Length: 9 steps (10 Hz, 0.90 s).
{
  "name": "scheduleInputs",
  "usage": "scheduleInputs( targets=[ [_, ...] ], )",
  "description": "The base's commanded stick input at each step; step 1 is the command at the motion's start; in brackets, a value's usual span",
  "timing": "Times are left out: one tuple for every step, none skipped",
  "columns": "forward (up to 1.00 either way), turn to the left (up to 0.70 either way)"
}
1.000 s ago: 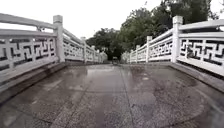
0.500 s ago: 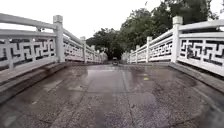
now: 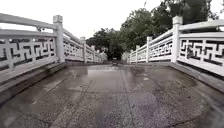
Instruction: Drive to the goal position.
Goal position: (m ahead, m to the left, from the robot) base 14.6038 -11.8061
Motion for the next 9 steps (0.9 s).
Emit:
scheduleInputs(
  targets=[
    [0.03,0.01],
    [0.03,0.01],
    [0.03,0.01],
    [0.03,0.01],
    [0.03,0.01],
    [0.03,0.01],
    [0.03,0.01],
    [0.03,0.01],
    [0.03,0.01]
  ],
)
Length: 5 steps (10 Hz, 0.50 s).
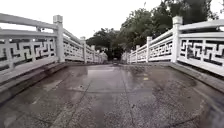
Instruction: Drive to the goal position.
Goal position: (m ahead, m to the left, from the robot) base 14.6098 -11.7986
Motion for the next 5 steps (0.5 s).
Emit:
scheduleInputs(
  targets=[
    [0.03,0.01],
    [0.03,0.01],
    [0.03,0.01],
    [0.03,0.01],
    [0.03,0.01]
  ],
)
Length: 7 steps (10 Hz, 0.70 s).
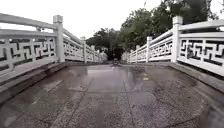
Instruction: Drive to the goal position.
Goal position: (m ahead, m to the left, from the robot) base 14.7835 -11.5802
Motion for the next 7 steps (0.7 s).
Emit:
scheduleInputs(
  targets=[
    [0.03,0.01],
    [0.03,0.01],
    [0.03,0.01],
    [0.03,0.01],
    [0.03,0.01],
    [0.03,0.01],
    [0.03,0.01]
  ],
)
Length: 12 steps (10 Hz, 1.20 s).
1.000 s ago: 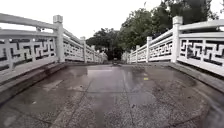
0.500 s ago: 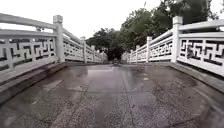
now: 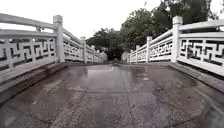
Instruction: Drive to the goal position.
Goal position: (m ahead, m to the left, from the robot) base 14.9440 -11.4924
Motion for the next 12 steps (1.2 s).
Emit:
scheduleInputs(
  targets=[
    [0.03,0.01],
    [0.03,0.01],
    [0.03,0.01],
    [0.03,0.01],
    [0.03,0.01],
    [0.03,0.01],
    [0.03,0.01],
    [0.03,0.01],
    [0.03,0.01],
    [0.03,0.01],
    [0.03,0.01],
    [0.03,0.01]
  ],
)
